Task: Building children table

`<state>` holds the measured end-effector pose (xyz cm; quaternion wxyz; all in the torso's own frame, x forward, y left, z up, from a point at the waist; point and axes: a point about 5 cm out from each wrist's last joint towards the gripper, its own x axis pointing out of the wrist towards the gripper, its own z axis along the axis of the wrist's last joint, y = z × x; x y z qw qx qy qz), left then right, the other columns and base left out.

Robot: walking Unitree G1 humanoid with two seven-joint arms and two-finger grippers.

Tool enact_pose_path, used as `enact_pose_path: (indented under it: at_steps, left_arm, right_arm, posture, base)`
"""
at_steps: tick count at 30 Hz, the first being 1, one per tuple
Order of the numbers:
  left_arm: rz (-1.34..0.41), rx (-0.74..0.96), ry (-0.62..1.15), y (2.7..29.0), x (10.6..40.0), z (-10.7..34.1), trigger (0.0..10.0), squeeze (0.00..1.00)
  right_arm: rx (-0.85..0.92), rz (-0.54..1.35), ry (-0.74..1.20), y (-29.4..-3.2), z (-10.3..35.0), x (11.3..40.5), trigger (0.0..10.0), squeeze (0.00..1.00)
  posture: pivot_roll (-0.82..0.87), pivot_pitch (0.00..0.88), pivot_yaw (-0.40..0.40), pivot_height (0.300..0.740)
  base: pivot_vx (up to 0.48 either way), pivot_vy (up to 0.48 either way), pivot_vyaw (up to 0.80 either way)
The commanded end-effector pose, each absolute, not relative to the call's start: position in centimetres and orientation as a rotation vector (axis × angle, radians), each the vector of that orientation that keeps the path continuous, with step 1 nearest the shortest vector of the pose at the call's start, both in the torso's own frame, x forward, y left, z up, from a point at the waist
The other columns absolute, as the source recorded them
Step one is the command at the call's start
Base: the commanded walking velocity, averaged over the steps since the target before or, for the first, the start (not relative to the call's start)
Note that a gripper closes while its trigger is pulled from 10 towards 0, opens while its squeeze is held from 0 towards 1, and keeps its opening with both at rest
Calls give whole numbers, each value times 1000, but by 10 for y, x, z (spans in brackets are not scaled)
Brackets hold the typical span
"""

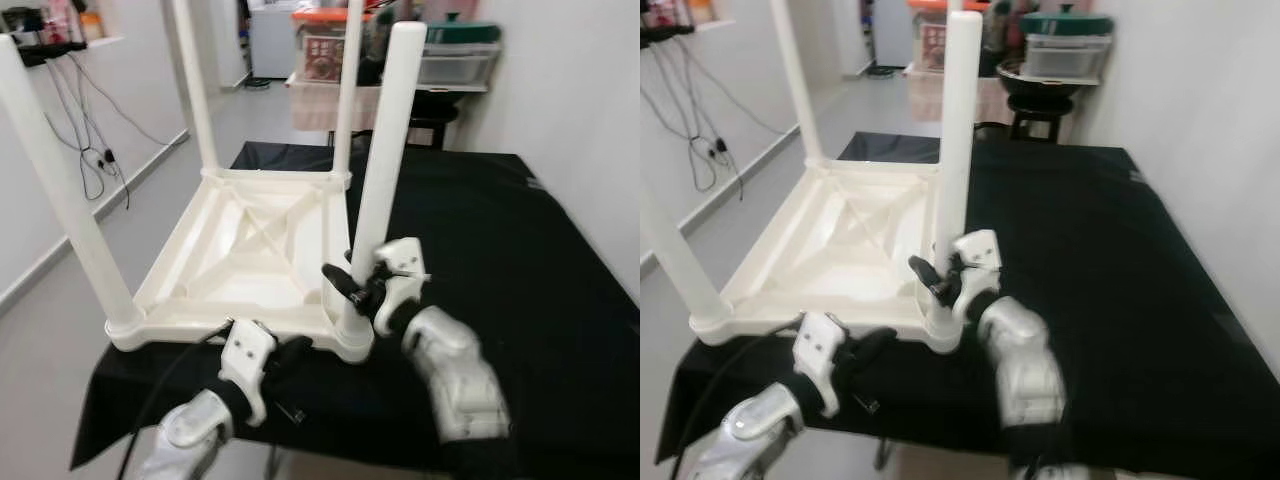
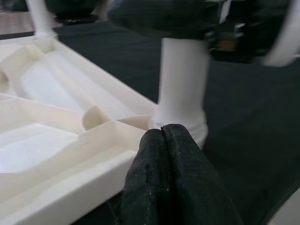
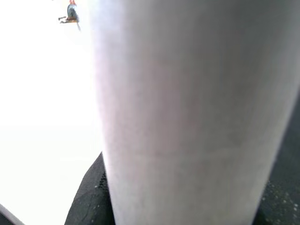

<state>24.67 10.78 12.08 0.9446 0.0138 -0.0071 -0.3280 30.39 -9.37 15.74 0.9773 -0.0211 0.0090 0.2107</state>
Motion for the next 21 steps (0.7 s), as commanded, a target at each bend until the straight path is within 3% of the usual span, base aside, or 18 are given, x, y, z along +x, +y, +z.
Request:
enact_pose_path:
  at_steps: [1, 9, 10, 11, 19, 21]
  left_arm:
    - [-676, 31, 1, 109, 247, 119, 10000, 0]
    - [-679, 36, 1, 109, 247, 119, 10000, 0]
    - [-668, 37, -2, 109, 248, 119, 10000, 0]
    - [-659, 38, -4, 110, 248, 119, 10000, 0]
    - [-659, 38, -4, 109, 248, 119, 10000, 0]
    - [-661, 37, -4, 108, 248, 119, 10000, 0]
  right_arm:
    - [-74, 403, 118, -107, 140, 312, 0, 0]
    - [-57, 408, 140, -107, 136, 315, 0, 0]
    - [-39, 431, 147, -103, 138, 315, 10000, 533]
    - [-25, 487, 144, -99, 142, 317, 10000, 1000]
    - [-13, 595, 114, -90, 159, 318, 10000, 1000]
    - [-20, 695, 78, -88, 168, 318, 10000, 1000]
  posture:
    - [-31, 0, -34, 740]
    - [-39, 0, -30, 740]
    - [-33, 0, -30, 740]
    - [-33, 0, -27, 740]
    - [-29, 0, -30, 740]
    - [-27, 0, -32, 740]
  base:
    - [0, 0, 0]
    - [0, 0, 0]
    - [0, 0, 0]
    - [0, 0, 0]
    - [0, 0, 0]
    - [0, 0, 0]
